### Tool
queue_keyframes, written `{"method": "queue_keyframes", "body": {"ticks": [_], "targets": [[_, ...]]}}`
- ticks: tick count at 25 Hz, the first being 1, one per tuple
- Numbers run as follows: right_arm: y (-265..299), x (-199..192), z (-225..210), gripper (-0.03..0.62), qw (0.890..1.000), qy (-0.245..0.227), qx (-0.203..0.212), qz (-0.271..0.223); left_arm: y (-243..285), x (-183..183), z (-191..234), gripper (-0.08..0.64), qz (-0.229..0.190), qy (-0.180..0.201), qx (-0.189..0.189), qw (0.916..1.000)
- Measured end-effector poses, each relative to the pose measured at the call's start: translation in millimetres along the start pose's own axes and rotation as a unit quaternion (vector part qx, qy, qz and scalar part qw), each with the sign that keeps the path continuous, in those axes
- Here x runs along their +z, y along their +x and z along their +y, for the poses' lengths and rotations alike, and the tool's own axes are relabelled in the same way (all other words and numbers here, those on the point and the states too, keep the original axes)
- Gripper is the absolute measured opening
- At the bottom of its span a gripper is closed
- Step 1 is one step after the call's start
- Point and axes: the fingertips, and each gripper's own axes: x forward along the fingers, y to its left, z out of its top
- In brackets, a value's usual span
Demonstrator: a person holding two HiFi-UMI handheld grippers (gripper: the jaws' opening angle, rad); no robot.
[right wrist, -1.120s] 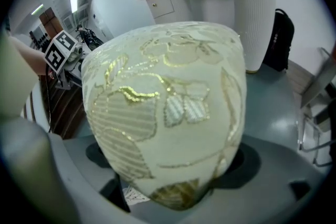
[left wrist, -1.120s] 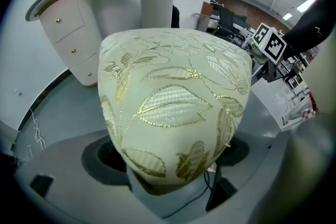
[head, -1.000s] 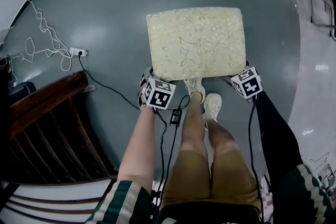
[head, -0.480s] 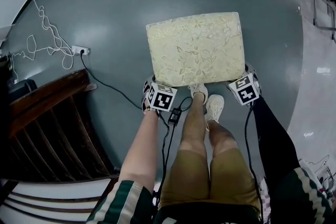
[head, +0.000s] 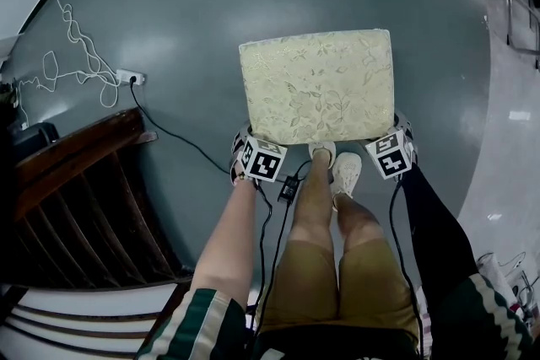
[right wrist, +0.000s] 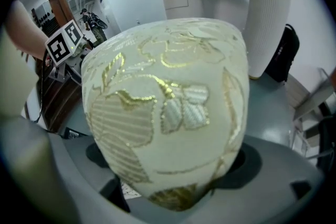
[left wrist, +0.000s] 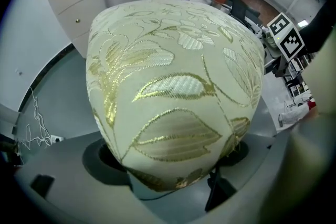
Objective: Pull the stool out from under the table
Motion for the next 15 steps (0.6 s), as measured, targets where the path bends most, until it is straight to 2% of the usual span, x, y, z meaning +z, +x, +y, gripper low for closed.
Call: {"method": "queue_keyframes", "body": {"ticks": [7, 11, 15], "targets": [[-2.4, -4.8, -8.1, 0.526, 1.000, 0.009, -0.013, -0.002, 2.9, 6.1, -5.3, 0.463, -0.023, 0.002, 0.007, 0.9997], [-5.3, -7.2, 1.7, 0.526, 0.998, 0.047, -0.031, -0.004, -2.1, -5.2, -0.3, 0.463, -0.021, -0.010, 0.023, 0.9995], [-24.5, -8.3, 12.0, 0.526, 0.998, 0.056, -0.039, -0.017, -17.3, -18.6, -5.2, 0.463, -0.032, -0.021, 0.034, 0.9987]]}}
